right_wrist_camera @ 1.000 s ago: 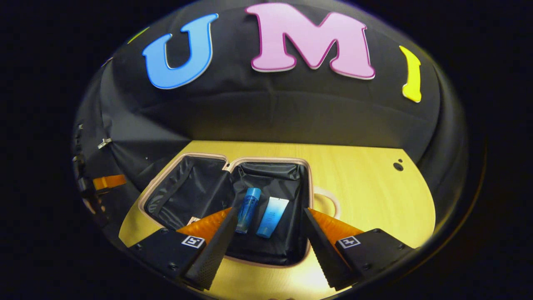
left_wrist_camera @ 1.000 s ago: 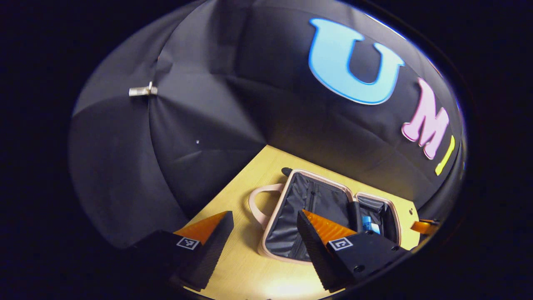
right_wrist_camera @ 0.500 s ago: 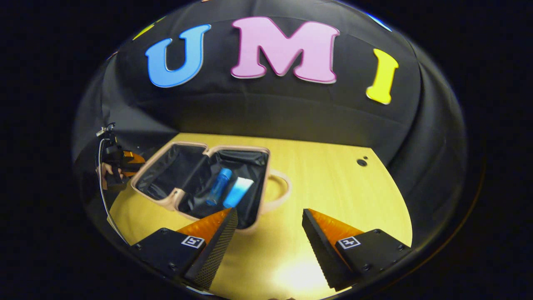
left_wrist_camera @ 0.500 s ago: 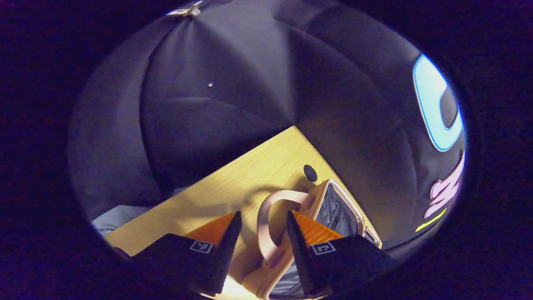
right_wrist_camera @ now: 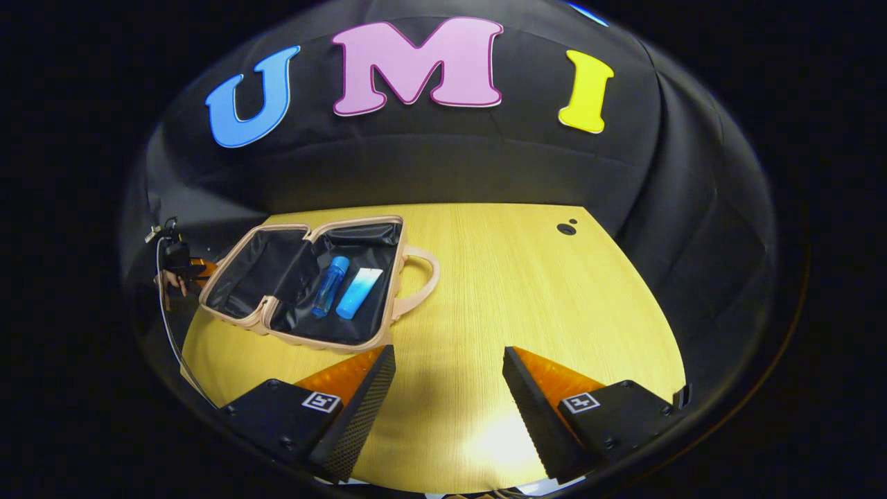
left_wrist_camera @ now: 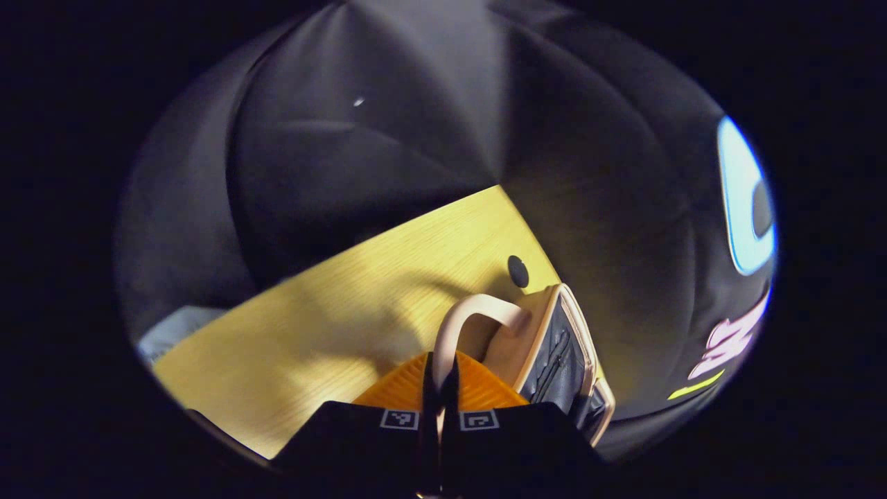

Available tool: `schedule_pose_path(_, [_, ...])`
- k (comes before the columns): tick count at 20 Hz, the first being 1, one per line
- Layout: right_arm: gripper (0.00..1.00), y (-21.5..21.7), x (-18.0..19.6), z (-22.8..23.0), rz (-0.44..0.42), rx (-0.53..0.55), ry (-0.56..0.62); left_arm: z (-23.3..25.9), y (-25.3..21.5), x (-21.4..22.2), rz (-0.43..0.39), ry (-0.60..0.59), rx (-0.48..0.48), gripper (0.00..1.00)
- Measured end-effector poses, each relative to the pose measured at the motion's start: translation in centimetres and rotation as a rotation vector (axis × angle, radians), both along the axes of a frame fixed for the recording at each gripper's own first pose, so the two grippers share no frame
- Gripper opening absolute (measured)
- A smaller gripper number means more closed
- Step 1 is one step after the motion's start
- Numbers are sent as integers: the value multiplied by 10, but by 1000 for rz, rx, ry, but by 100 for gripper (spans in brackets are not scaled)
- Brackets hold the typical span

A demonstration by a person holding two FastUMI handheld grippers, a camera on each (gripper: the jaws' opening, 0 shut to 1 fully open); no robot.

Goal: First open the suitcase, pack the skin care products into it, and then close the suitcase.

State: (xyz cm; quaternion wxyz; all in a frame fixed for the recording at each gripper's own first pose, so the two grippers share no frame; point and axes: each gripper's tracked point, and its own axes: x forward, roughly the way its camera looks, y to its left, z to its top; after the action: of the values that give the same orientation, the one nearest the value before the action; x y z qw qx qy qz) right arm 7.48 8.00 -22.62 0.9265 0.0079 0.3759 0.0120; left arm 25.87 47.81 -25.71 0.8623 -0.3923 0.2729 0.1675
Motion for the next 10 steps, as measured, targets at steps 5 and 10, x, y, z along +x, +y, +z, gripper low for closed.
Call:
schedule_pose_path(5, [99,-1,13,10,60,41,-41,137,-44,-5,-148,-68,359,6])
schedule_pose_path(10, [99,-33,26,22,53,99,-73,234,-168,-7,-287,-167,540,6])
